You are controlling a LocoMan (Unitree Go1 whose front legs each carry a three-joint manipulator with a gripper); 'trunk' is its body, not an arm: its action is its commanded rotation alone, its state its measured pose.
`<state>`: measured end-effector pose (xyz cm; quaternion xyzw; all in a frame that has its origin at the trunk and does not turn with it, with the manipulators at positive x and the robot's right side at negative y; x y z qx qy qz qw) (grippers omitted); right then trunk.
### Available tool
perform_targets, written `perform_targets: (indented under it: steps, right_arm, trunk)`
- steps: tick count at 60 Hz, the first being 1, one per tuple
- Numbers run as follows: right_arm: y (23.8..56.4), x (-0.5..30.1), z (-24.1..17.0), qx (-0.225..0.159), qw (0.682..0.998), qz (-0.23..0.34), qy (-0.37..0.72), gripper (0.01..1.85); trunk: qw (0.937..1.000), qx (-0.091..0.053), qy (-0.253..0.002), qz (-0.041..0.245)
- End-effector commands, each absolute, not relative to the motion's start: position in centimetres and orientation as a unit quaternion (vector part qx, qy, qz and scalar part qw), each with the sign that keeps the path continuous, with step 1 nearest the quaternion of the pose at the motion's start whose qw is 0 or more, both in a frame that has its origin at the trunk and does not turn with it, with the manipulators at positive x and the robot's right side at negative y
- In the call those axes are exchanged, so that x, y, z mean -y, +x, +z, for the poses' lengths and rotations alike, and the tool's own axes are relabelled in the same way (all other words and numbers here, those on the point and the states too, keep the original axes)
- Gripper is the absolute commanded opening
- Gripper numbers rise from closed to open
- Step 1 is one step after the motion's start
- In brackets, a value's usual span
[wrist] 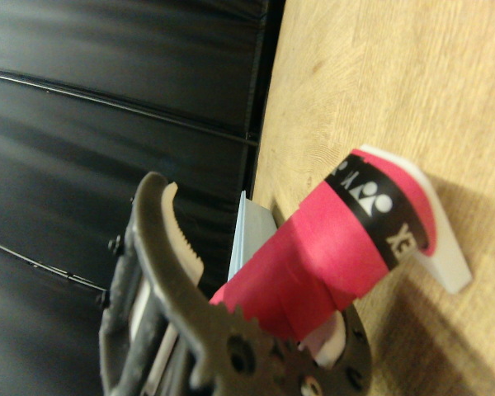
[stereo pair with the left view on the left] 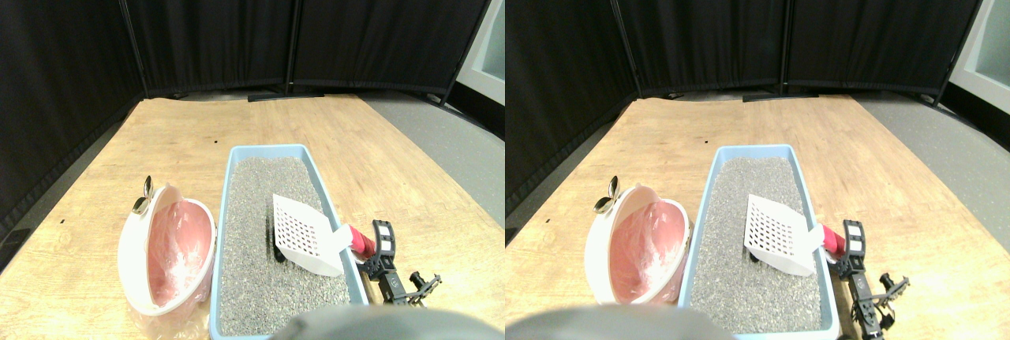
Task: Scoop (unimanual)
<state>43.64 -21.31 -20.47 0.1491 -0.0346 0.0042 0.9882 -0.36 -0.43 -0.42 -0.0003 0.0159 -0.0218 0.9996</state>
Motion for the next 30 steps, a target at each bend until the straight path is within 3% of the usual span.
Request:
perform_targets:
  steps: [1,25,30]
  right_arm:
    - [44.4,21.3,-20.2,0.058,0.985,0.016,0.159,0.82]
    - [45.4,21.3,-21.4,0.045,0.982,-0.001,0.186,0.87]
    - [45.3,21.4,-21.4,0.044,0.982,0.004,0.182,0.78]
  trunk:
    - [0.9995,-0.028,-0.009,-0.015]
    - [0.9993,-0.031,-0.007,-0.016]
    - [0.9993,-0.032,-0.005,-0.018]
